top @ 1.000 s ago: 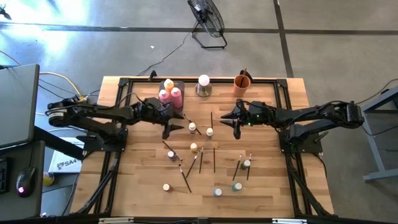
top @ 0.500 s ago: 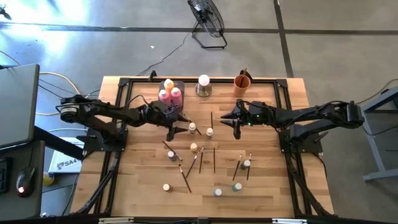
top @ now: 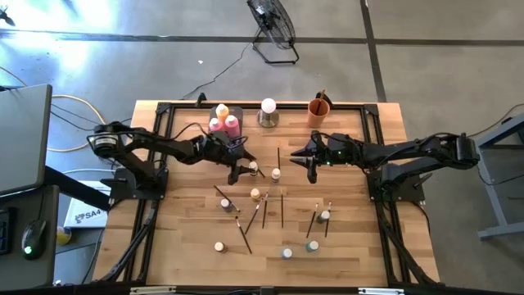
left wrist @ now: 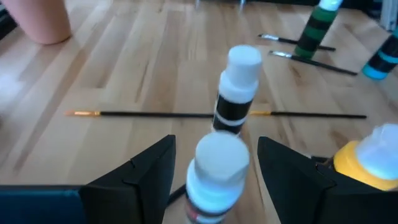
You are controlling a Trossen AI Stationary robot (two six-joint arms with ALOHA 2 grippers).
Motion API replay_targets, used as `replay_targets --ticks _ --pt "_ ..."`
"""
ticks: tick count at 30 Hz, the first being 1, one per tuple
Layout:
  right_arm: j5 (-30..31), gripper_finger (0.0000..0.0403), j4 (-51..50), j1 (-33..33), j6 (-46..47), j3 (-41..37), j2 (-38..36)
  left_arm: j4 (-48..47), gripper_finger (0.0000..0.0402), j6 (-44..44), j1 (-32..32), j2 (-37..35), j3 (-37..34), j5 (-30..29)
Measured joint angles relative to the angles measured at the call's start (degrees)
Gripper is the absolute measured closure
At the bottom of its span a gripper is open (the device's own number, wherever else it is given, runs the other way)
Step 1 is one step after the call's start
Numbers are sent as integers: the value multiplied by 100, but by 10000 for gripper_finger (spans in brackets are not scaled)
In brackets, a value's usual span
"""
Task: Pick & Place Paint Supplies
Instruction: Put the left small white black paint bottle into the gray bin
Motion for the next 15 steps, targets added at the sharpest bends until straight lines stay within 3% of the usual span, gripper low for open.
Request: replay_targets --ticks 15 --pt "0 312 0 0 0 0 0 -316 177 -2 -1 30 63 -94"
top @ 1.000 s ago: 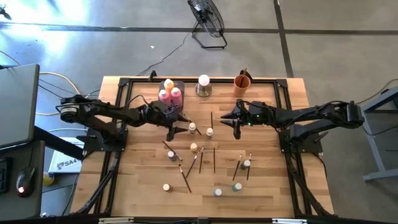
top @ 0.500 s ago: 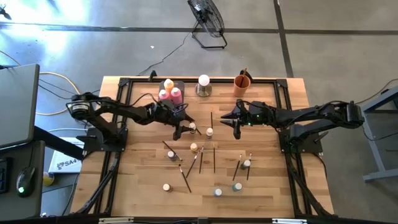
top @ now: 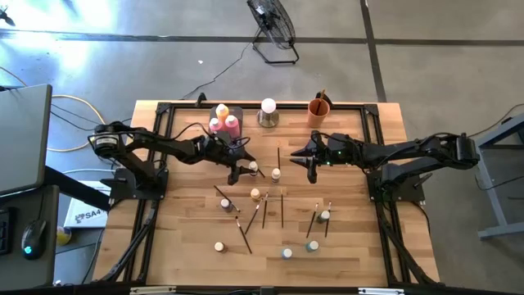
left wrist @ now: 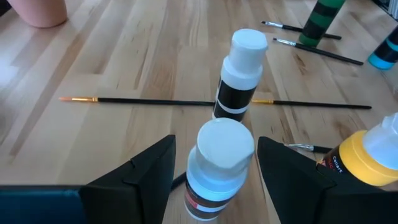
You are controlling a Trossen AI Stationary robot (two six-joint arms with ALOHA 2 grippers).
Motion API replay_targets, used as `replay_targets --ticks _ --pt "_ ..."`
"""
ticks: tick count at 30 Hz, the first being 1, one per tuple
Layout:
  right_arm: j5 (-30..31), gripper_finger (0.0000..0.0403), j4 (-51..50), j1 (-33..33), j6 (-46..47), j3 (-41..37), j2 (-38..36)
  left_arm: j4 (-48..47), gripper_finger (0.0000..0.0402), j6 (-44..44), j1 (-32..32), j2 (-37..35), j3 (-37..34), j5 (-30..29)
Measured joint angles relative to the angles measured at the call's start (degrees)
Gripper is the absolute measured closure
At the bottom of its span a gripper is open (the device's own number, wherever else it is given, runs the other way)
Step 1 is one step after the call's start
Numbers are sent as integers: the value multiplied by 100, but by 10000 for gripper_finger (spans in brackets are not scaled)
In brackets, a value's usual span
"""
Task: Pick & Place Paint Supplies
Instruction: Put the left small white black paint bottle into the gray bin
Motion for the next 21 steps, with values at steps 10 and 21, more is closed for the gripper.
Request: replay_targets --ticks 10,21 --pt "0 312 0 -2 0 0 0 -1 177 -2 0 0 2 -2" --pt "0 312 0 0 0 0 0 2 177 -44 0 0 2 -9"
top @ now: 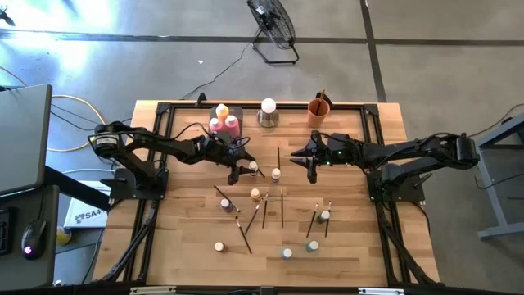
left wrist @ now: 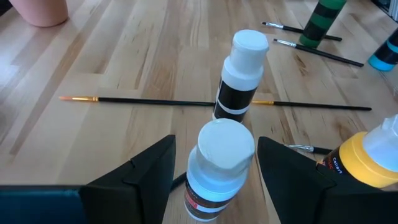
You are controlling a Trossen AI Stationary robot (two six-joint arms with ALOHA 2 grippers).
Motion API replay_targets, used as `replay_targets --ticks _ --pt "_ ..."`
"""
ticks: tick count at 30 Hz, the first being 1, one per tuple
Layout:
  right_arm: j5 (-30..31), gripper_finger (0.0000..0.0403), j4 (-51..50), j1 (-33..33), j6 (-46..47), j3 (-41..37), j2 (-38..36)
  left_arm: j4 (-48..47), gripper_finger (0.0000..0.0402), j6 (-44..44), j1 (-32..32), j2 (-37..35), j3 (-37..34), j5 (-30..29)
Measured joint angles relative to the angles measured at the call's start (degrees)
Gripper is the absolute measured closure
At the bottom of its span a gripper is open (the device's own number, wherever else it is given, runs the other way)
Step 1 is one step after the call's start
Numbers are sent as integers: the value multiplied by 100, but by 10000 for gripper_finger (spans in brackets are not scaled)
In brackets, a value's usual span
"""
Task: Pick & Place Paint Supplies
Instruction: Put the left small white black paint bottle into the gray bin
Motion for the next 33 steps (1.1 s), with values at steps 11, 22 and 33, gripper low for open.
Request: replay_targets --ticks 11,22,33 --pt "0 312 0 0 0 0 0 0 202 -24 -1 0 0 -4" --pt "0 312 -12 -1 0 0 0 71 264 -107 -1 0 0 -198" --pt "0 312 -138 -1 1 0 2 63 272 -81 1 0 0 -139"
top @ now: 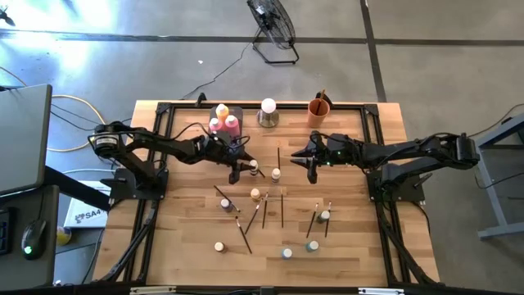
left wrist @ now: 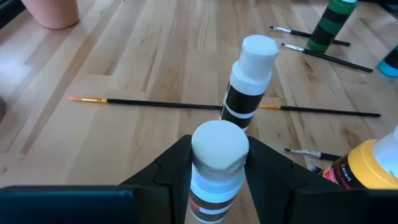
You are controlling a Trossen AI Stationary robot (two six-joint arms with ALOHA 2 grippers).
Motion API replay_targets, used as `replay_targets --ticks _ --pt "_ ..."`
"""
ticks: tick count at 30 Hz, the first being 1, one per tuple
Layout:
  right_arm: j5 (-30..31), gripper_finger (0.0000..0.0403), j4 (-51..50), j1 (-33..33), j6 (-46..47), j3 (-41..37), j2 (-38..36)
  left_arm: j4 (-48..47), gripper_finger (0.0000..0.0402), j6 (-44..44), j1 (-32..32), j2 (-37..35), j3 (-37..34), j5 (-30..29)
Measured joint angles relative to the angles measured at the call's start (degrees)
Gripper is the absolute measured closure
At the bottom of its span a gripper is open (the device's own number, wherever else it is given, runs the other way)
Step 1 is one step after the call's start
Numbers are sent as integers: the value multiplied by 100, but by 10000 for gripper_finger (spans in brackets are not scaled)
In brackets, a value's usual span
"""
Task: Pick & Place Paint Supplies
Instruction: Put the left small white black paint bottle into the gray bin
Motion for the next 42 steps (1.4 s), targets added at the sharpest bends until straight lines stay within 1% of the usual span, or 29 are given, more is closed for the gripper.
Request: replay_targets --ticks 11,15,17,20,23,27,33,38,42 --pt "0 312 4 -1 0 0 0 -11 272 -26 0 -3 0 166" --pt "0 312 6 -1 -1 0 0 -22 272 -25 2 -195 -3 154" --pt "0 312 6 0 -1 0 0 -106 272 -20 4 -406 -2 139" --pt "0 312 7 0 -1 0 0 -386 272 76 4 -845 2 -2" --pt "0 312 9 1 -1 0 0 -1004 272 160 2 -1383 2 -385" --pt "0 312 7 0 0 0 0 -1850 272 185 7 -2229 0 -883" --pt "0 312 9 -1 1 0 0 -2657 272 288 2 -3592 0 -1227" --pt "-1 312 10 0 0 0 0 -3585 272 244 0 -4634 0 -2084" --pt "0 312 11 -1 0 0 0 -4391 272 -113 2 -5216 0 -2652"
